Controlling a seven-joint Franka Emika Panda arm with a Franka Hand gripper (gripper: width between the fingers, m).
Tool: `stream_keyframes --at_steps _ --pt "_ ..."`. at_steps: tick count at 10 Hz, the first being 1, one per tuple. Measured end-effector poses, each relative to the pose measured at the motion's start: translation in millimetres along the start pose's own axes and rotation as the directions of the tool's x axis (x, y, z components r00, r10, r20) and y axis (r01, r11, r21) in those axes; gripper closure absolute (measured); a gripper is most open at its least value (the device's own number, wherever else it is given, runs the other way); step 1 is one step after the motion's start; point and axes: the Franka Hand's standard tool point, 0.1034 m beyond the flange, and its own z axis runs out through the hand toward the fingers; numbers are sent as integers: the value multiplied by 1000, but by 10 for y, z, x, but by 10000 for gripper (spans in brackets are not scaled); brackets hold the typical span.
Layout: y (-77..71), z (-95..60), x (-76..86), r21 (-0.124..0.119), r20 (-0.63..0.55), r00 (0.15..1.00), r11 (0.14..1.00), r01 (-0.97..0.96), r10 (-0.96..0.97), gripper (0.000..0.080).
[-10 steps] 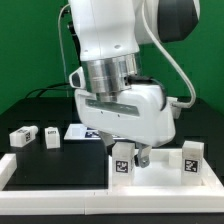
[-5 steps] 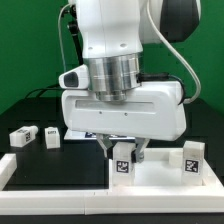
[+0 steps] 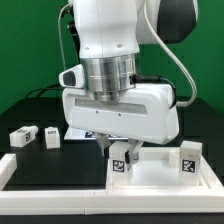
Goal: Assemble square table
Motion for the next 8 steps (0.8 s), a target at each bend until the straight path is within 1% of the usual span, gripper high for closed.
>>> stream_keyframes --at_steps 1,4,5,6,7,8 --pt "12 -1 2 -4 0 1000 1000 -1 1 461" --pt "12 -1 4 -4 0 1000 1000 23 -23 459" --pt "11 1 2 -3 1 1000 1000 23 -23 392" --pt "11 3 1 -3 1 1000 1000 23 -23 392" --pt "11 4 0 -3 1 1000 1000 23 -23 219" --pt "11 4 0 -3 1 1000 1000 23 -23 171"
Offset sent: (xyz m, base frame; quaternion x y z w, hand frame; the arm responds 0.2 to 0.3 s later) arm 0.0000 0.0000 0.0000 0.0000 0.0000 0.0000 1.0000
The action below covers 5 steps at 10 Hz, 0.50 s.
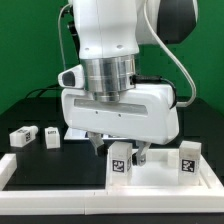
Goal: Assemble square table
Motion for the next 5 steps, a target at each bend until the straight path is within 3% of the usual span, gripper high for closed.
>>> stream_keyframes --at_steps 4,5 --pt "-11 -17 -9 2 0 1000 1000 4 -4 151" --pt "-41 -124 -65 12 -3 1000 1000 19 -19 151"
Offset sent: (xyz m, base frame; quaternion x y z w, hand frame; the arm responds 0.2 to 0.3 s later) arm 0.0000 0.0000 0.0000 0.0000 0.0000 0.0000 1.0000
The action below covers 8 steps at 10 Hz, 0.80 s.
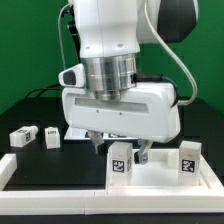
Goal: Assemble square table
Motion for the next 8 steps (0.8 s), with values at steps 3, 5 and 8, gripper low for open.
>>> stream_keyframes --at_steps 3,5,8 --pt "5 -61 -56 1 7 1000 1000 2 -2 151" --pt "5 -59 -57 1 7 1000 1000 2 -2 151" --pt "-4 -66 -75 1 7 1000 1000 -26 26 151"
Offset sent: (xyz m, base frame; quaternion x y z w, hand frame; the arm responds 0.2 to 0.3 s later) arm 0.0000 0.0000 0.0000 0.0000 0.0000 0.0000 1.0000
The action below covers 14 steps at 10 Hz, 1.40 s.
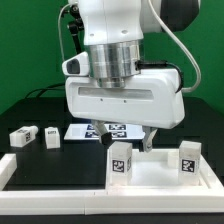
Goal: Assemble square table
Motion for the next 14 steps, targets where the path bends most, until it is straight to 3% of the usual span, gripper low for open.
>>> stream_keyframes --at_steps 2,4,5,6,10,11,14 --pt "-34 -79 -217 0 9 991 991 -132 132 151" --pt "-32 -52 -431 4 20 954 954 -298 298 151" --pt "-70 -45 -474 8 26 939 939 -343 343 151" --pt "-88 -21 -459 29 5 939 939 -344 344 151" --pt "-77 -11 -468 25 7 940 940 -341 340 151" --pt "-39 13 -539 19 18 906 906 -422 422 151" --pt "187 207 -1000 -23 14 849 849 -527 528 151"
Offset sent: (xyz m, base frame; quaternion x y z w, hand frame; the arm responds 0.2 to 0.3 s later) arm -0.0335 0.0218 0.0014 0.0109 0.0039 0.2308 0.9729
